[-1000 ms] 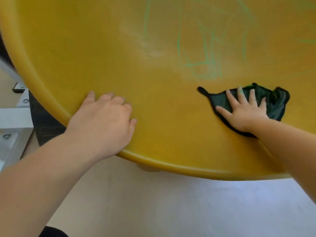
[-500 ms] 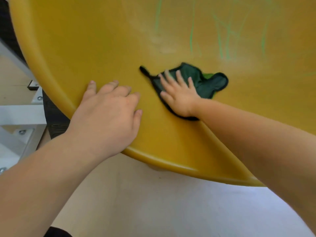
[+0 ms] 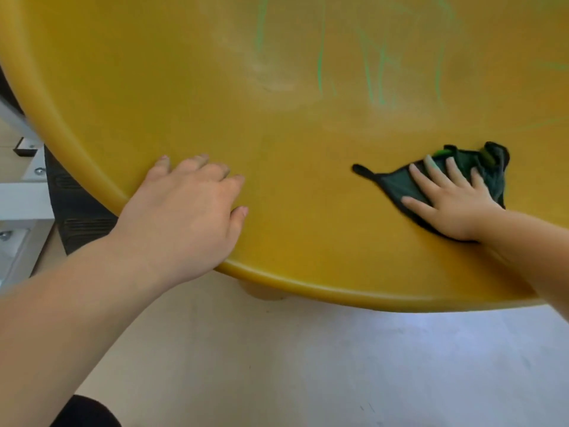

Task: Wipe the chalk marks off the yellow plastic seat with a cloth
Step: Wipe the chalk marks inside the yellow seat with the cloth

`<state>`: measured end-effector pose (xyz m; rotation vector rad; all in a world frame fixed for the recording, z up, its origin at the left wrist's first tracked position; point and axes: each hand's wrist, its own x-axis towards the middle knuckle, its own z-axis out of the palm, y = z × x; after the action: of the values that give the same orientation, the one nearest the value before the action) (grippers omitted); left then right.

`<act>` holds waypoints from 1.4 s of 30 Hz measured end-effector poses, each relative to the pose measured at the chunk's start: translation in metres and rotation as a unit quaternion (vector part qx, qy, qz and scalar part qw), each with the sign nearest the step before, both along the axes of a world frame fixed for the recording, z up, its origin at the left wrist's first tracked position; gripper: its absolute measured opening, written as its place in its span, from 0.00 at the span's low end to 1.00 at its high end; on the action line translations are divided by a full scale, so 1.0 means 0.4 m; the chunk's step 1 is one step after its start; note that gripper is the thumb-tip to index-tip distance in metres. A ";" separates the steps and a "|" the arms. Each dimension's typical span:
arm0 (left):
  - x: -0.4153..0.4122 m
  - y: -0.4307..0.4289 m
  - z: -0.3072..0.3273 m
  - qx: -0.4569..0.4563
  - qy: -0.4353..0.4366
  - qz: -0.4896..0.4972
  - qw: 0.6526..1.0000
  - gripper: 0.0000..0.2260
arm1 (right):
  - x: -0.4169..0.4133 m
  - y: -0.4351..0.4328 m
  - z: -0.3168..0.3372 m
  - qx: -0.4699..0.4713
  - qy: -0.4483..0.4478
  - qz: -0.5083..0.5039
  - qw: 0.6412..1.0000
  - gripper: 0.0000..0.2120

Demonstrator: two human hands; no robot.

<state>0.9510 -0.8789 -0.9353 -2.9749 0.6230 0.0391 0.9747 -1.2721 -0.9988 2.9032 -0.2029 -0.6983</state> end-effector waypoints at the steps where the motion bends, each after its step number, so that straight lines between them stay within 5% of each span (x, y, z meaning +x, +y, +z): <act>1: -0.003 -0.003 0.000 0.002 0.006 0.002 1.000 0.24 | 0.022 0.008 -0.008 0.004 -0.008 -0.017 1.000 0.48; 4: -0.008 -0.016 0.000 0.006 0.037 0.012 0.999 0.24 | 0.039 0.094 -0.046 0.038 -0.018 -0.020 0.999 0.40; 13: 0.025 -0.032 -0.007 0.063 0.071 0.031 0.995 0.22 | -0.244 0.274 0.032 0.196 0.063 0.243 0.948 0.28; 15: 0.025 -0.030 -0.006 0.064 0.076 0.030 0.995 0.22 | -0.235 0.181 0.026 0.123 0.059 0.211 0.968 0.33; 19: 0.021 -0.035 -0.010 0.082 0.091 0.020 0.992 0.22 | -0.095 -0.026 0.016 -0.048 0.010 -0.012 0.999 0.46; 23: 0.019 -0.048 -0.011 0.090 0.094 0.021 0.991 0.22 | 0.010 0.009 -0.022 -0.039 -0.013 -0.103 0.994 0.46; 28: 0.032 -0.052 -0.012 0.083 0.091 0.036 0.992 0.22 | 0.013 0.310 -0.063 0.102 -0.006 0.058 0.993 0.38; 33: 0.032 -0.020 0.020 0.092 0.032 0.065 0.993 0.23 | -0.078 0.348 -0.034 0.205 0.030 0.251 0.945 0.34; 35: 0.034 0.011 0.032 0.087 -0.015 0.064 0.994 0.23 | -0.030 0.270 -0.043 0.142 0.023 0.212 0.966 0.40; 38: 0.043 0.054 0.039 0.062 -0.075 0.057 0.994 0.21 | 0.114 0.145 -0.057 0.027 -0.046 0.023 0.998 0.54; 42: 0.045 0.067 0.034 0.056 -0.080 0.038 0.995 0.22 | 0.279 0.156 -0.075 0.050 -0.121 -0.116 0.985 0.55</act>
<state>0.9691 -0.8520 -0.9218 -2.8554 0.4730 -0.1511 1.0863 -1.2097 -1.0287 3.0884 -0.5571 -0.3918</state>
